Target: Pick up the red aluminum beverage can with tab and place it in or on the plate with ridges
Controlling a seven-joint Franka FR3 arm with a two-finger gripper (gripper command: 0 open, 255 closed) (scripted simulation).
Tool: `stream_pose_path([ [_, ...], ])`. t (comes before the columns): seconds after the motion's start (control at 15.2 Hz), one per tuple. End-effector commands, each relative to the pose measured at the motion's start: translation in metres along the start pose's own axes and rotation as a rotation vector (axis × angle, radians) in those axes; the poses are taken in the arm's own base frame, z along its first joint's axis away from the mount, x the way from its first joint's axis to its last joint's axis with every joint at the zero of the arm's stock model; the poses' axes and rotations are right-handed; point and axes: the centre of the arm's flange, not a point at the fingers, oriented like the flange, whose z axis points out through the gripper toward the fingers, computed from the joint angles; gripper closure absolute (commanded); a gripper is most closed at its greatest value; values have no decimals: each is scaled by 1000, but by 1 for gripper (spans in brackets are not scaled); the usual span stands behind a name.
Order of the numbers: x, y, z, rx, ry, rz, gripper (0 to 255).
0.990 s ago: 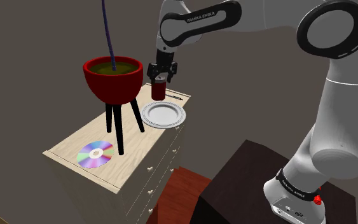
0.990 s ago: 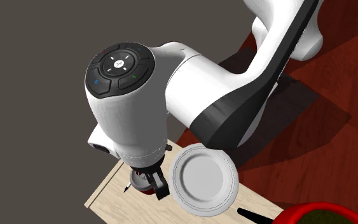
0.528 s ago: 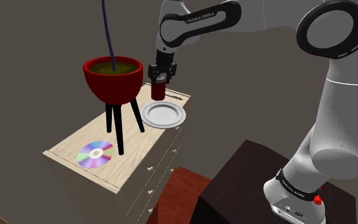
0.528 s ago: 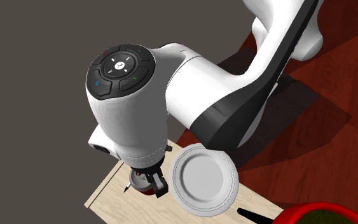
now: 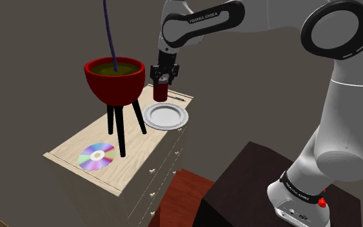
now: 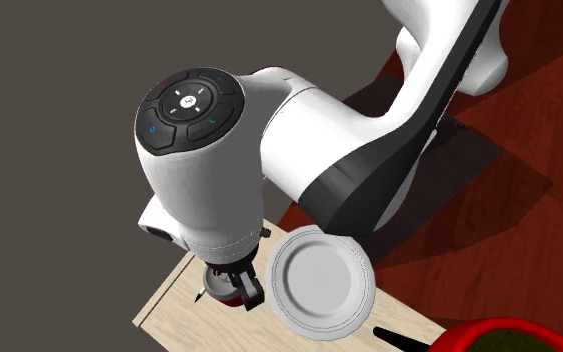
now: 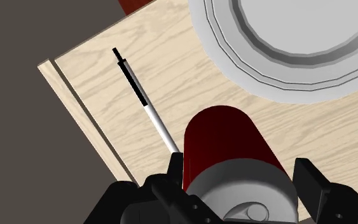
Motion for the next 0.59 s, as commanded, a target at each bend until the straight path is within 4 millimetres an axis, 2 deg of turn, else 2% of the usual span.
stream_pose_path([
  [0.0,0,0,1,0,-2,0,255],
  [0.53,3,-3,-41,0,-2,0,255],
])
